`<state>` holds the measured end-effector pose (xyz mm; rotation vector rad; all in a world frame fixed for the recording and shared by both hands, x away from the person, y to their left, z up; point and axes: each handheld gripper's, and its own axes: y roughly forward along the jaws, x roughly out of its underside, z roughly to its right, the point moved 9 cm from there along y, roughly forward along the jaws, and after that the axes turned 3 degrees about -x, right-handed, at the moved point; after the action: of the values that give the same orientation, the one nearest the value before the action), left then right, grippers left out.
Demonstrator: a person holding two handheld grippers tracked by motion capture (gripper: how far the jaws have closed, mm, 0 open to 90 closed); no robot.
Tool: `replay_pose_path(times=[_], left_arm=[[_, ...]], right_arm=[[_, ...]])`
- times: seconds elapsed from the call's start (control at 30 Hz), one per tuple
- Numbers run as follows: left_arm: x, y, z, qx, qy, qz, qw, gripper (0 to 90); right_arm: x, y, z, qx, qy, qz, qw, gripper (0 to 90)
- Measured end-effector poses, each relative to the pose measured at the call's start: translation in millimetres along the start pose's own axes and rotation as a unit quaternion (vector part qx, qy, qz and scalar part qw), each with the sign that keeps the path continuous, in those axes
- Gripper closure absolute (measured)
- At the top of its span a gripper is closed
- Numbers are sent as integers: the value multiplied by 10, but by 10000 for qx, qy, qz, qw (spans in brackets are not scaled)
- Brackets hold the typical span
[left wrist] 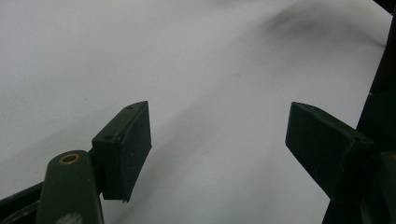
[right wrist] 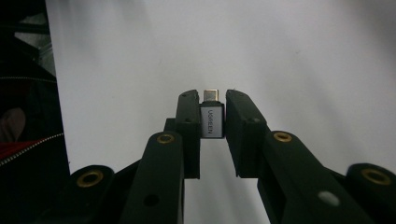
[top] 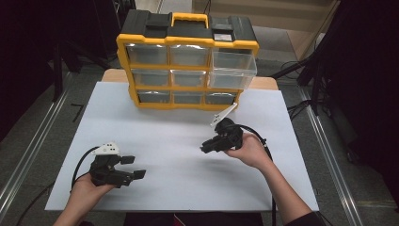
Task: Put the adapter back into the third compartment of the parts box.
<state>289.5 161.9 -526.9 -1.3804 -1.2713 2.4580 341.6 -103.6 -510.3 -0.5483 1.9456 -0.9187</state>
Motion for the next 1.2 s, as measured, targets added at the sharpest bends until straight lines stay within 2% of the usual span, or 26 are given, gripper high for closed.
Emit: replay_pose_path(times=[0.13, 0.17, 0.27, 0.53, 0.73, 1.07, 1.2], left_arm=[[4, -5, -9, -9, -1, -16, 10000, 239], [2, -7, -7, 1, 2, -9, 10000, 239], [0, -4, -2, 11, 10, 7, 10000, 239], [1, -4, -5, -5, 6, -8, 10000, 239], [-2, -6, -6, 23, -6, 14, 10000, 238], [-2, -7, -9, 24, -15, 18, 10000, 238], [-7, -13, -7, 35, 6, 30, 10000, 238]], right_arm=[[-16, -18, -15, -98, -73, -63, 9999, 734], [-21, -32, -22, -184, -145, -94, 9997, 734], [-35, -45, -33, -216, -159, -83, 9996, 734], [-131, -181, -137, -406, -419, -126, 9982, 734], [-214, -276, -182, -418, -567, -221, 9973, 733], [-366, -463, -237, -574, -688, -139, 9959, 733], [-417, -513, -278, -528, -749, -165, 9957, 733]])
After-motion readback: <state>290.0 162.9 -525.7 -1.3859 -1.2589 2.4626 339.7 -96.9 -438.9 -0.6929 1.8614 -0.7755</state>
